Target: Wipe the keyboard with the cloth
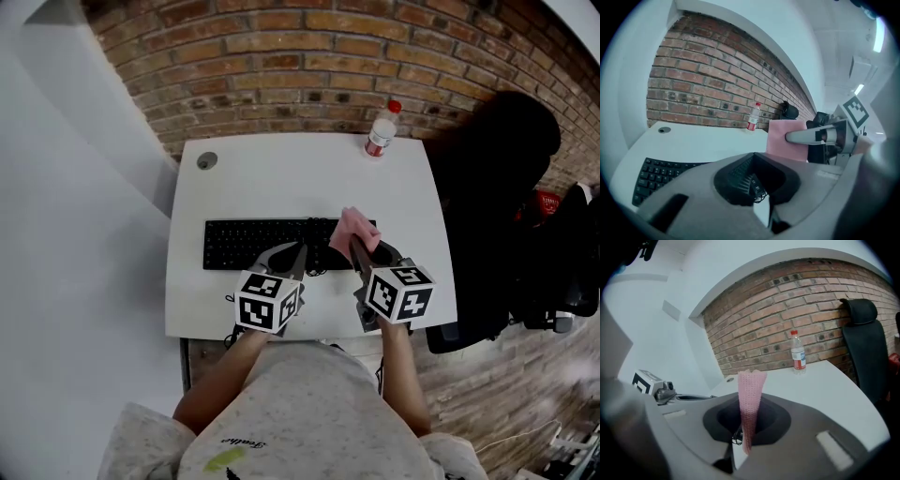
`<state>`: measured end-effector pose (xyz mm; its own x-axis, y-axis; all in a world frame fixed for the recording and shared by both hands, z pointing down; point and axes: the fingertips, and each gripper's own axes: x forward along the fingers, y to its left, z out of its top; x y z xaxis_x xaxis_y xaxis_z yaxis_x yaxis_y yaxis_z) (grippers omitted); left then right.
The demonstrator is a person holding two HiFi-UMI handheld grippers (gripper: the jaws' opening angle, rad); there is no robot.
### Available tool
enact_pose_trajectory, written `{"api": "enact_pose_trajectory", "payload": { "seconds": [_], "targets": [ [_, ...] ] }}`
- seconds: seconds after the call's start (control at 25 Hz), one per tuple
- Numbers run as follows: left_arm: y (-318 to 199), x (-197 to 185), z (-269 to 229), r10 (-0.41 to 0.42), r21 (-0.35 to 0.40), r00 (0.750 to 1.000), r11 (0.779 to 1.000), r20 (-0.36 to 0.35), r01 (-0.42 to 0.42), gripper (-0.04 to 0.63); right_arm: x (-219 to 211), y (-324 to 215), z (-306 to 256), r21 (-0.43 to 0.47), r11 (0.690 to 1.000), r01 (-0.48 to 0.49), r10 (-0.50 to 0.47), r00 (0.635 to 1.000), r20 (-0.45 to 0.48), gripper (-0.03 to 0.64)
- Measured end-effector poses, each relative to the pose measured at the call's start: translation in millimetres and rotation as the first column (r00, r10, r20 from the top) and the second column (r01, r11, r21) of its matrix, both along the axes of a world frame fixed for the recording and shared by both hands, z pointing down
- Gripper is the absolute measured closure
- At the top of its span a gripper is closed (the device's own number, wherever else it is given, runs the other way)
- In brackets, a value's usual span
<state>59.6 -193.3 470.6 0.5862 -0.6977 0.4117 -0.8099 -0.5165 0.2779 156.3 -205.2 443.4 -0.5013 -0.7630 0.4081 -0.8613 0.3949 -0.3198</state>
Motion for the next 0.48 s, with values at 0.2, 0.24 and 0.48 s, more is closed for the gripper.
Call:
{"api": "enact_pose_trajectory", "payload": {
  "seconds": [0.2, 0.24, 0.48],
  "targets": [
    [0, -35, -10, -0.053, 0.01, 0.999, 0.999, -0.013, 0.053, 0.6, -35, -2, -11, 0.047, 0.998, 0.047, -0.045, 0.998, -0.04, 0.591],
    [0, -41, -12, -0.062, 0.013, 0.998, 0.998, -0.016, 0.062, 0.6, -41, -2, -14, 0.058, 0.997, 0.051, -0.049, 0.998, -0.048, 0.591],
    [0, -76, -25, -0.104, 0.034, 0.995, 0.994, -0.007, 0.104, 0.6, -74, -2, -31, 0.146, 0.987, 0.071, -0.06, 0.995, -0.077, 0.592]
  ]
}}
